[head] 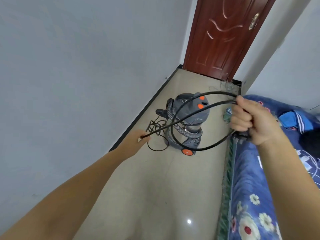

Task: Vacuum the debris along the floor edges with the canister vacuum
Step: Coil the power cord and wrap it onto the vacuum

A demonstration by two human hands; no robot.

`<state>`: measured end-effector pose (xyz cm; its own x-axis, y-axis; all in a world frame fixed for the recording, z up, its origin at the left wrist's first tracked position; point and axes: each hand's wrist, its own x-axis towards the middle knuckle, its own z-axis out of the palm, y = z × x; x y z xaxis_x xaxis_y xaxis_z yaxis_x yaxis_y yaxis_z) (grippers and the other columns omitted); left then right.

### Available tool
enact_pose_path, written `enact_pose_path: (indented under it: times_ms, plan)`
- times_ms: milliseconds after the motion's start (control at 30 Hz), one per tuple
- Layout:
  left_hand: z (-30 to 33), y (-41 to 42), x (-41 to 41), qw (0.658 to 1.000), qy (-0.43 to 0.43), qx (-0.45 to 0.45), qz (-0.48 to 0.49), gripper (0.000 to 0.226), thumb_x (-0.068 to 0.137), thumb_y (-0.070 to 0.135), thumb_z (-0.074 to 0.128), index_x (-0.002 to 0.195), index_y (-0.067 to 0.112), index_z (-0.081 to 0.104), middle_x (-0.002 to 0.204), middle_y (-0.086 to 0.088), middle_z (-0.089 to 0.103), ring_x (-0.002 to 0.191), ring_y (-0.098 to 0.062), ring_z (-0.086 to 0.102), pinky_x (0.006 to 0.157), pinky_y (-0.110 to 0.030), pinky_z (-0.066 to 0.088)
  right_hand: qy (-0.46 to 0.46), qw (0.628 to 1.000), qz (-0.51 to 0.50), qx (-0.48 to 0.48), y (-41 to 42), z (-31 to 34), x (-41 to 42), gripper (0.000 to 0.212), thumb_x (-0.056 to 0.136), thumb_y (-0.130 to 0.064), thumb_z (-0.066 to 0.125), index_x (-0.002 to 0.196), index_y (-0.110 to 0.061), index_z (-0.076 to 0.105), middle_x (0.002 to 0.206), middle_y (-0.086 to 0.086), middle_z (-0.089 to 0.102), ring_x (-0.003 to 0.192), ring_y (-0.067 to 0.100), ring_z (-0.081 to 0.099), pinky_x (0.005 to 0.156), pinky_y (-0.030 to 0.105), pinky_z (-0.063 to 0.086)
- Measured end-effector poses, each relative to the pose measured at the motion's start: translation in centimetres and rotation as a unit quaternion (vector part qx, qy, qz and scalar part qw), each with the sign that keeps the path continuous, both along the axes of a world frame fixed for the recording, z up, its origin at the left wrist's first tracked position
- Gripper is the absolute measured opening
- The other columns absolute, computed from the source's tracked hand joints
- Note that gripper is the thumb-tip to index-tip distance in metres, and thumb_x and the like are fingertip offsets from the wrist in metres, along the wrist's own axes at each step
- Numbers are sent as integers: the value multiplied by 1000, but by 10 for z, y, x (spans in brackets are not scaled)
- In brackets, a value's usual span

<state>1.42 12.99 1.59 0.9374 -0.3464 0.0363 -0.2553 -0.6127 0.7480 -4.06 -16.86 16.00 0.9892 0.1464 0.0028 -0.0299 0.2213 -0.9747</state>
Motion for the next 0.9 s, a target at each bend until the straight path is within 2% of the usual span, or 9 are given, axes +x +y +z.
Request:
enact_pose_path:
  times_ms: [133,200,300,367,533,600,733,800,900]
  plan:
    - [26,-8,-9,994,-33,83,-66,22,101,14,37,88,7,53,69,7,40,66,-13,40,62,-18,28,66,949,-166,261,-18,-19,10,37,86,-35,46,52,-21,46,42,-6,12,39,10,7,36,12,17]
    - [48,-21,-21,985,-36,132,-107,19,102,19,33,89,15,46,69,6,39,68,-16,39,61,-21,27,103,913,-234,318,-17,-30,17,41,96,-33,41,57,-19,44,36,-7,21,36,9,10,36,12,19]
    - [75,-27,-58,967,-95,146,-185,22,101,27,37,85,16,47,63,8,39,60,-11,38,56,-23,26,135,917,-291,237,-12,-40,27,41,102,-37,33,64,-20,38,36,-10,25,29,5,21,34,14,22]
    - [88,-23,-72,967,-70,111,-217,22,100,29,39,81,23,48,56,10,39,54,-3,43,55,-17,32,148,939,-267,160,-3,-43,32,40,102,-38,33,66,-20,36,38,-11,27,31,4,23,33,14,24]
    - [78,-17,-28,966,40,221,-125,31,101,24,36,93,11,62,67,9,44,62,-5,42,63,-23,31,207,970,-124,10,29,-40,48,38,102,-35,33,68,-19,38,37,-10,30,28,3,24,31,12,23]
    - [55,0,-11,979,43,198,-23,35,101,26,35,83,9,59,67,4,45,66,-15,45,57,-24,33,220,965,-53,128,23,-34,45,34,97,-24,40,64,-18,43,36,-10,27,30,2,18,31,11,23]
    - [3,54,-11,993,77,53,69,45,96,42,44,57,20,46,51,8,38,51,-11,38,53,-20,32,183,854,60,483,-5,-21,20,28,71,12,57,51,-4,47,47,-12,25,37,3,22,41,18,27]
    - [-21,70,-23,992,88,27,86,45,95,39,48,54,23,40,49,10,36,51,-11,37,54,-20,32,141,832,-10,537,-17,-18,15,33,72,14,49,48,-7,41,42,-8,26,32,7,24,39,17,26]
    - [-51,85,-47,990,74,92,83,39,99,31,41,61,22,41,56,7,42,60,-17,43,57,-20,32,106,799,-176,566,-35,-19,16,34,77,0,38,45,-11,35,35,-3,33,25,9,31,30,14,25]
